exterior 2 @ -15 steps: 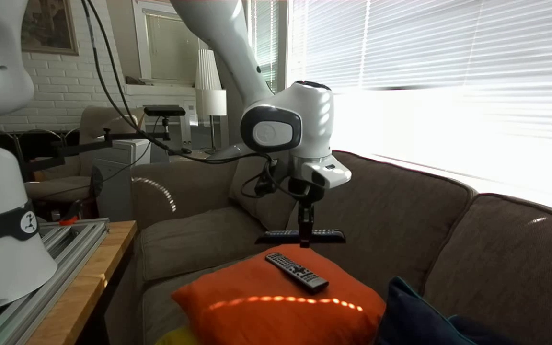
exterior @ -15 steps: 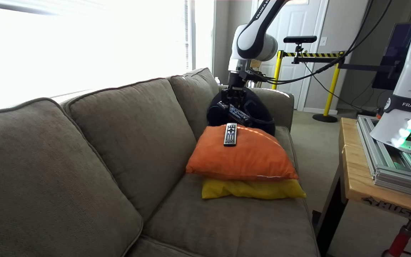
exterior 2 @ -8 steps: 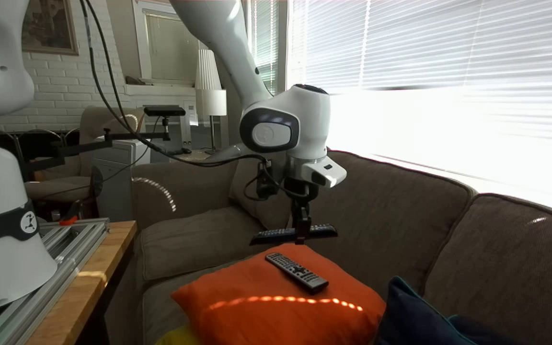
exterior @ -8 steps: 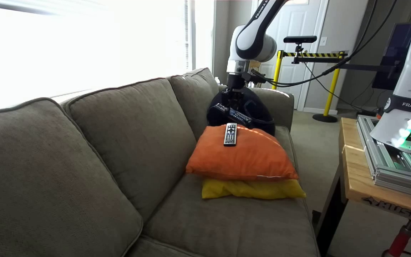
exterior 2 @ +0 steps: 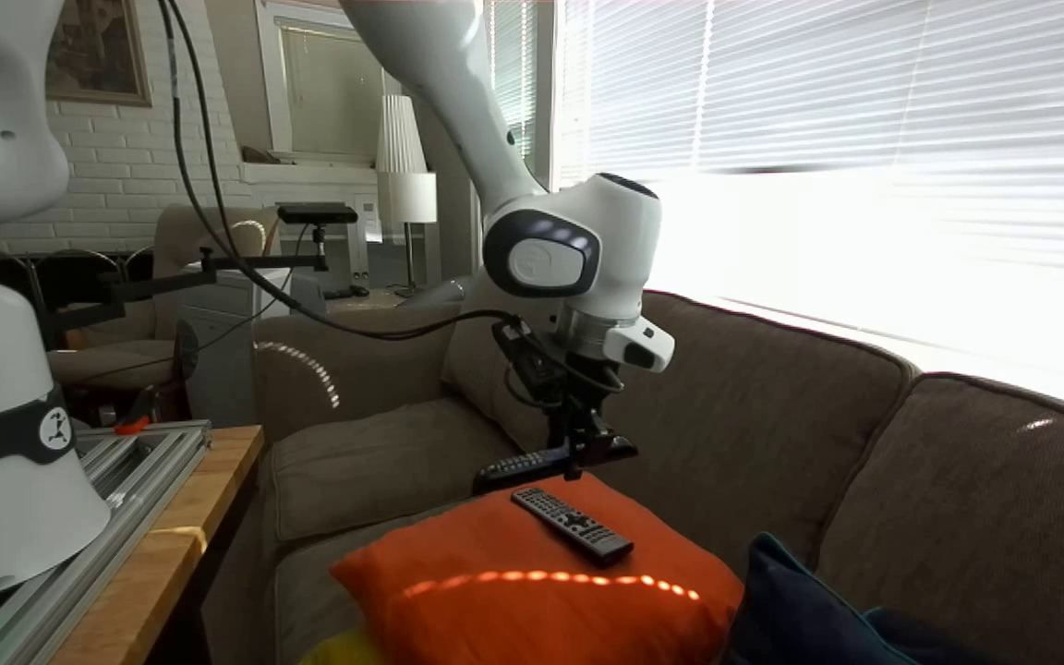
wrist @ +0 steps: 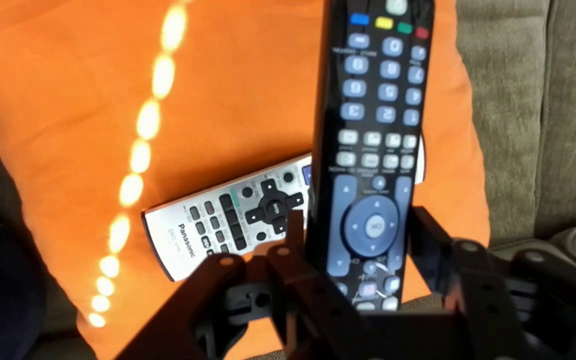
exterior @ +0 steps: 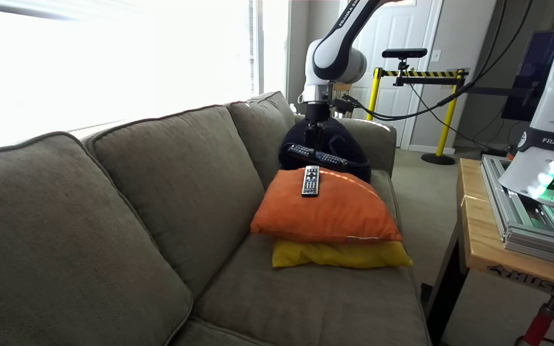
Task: Rotate the remote control on top to the left.
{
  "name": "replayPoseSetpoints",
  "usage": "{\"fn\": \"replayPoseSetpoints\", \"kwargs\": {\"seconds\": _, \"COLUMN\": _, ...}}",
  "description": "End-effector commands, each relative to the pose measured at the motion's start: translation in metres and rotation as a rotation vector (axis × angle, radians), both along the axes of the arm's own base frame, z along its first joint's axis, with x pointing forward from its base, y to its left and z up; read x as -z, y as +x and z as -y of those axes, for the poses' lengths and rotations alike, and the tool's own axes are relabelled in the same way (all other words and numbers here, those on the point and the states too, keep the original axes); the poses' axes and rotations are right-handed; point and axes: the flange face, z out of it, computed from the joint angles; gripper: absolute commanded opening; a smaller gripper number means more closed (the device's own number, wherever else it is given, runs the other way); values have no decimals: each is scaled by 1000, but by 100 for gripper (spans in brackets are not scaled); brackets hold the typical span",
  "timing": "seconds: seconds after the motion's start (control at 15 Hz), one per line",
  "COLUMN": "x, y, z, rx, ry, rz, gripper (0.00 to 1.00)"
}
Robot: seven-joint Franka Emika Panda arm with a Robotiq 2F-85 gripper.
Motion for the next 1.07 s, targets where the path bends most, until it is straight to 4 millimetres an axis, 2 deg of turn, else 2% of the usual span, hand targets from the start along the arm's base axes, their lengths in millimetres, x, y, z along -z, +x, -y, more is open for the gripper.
{"fn": "replayPoseSetpoints", "kwargs": {"seconds": 0.0, "x": 6, "y": 14, "z": 10, "rx": -133, "ry": -32, "rz": 2, "gripper": 29}}
{"fn": "replayPoseSetpoints", "kwargs": {"seconds": 0.07, "x": 2, "y": 5, "z": 5, "rx": -67, "ry": -18, "rz": 3, "gripper": 29}}
{"fn": "replayPoseSetpoints", "kwargs": {"seconds": 0.13, "x": 4, "y": 6, "z": 7, "rx": -70, "ry": -20, "rz": 3, "gripper": 54}}
{"fn": "replayPoseSetpoints", "kwargs": {"seconds": 0.27, "x": 4, "y": 6, "z": 6, "rx": -71, "ry": -20, "rz": 2, "gripper": 54}}
{"fn": "replayPoseSetpoints", "kwargs": {"seconds": 0.33, "x": 4, "y": 6, "z": 6, "rx": -72, "ry": -20, "rz": 2, "gripper": 29}}
{"fn": "replayPoseSetpoints", "kwargs": {"seconds": 1.0, "x": 30, "y": 5, "z": -41, "rx": -339, "ry": -19, "rz": -25, "gripper": 29}}
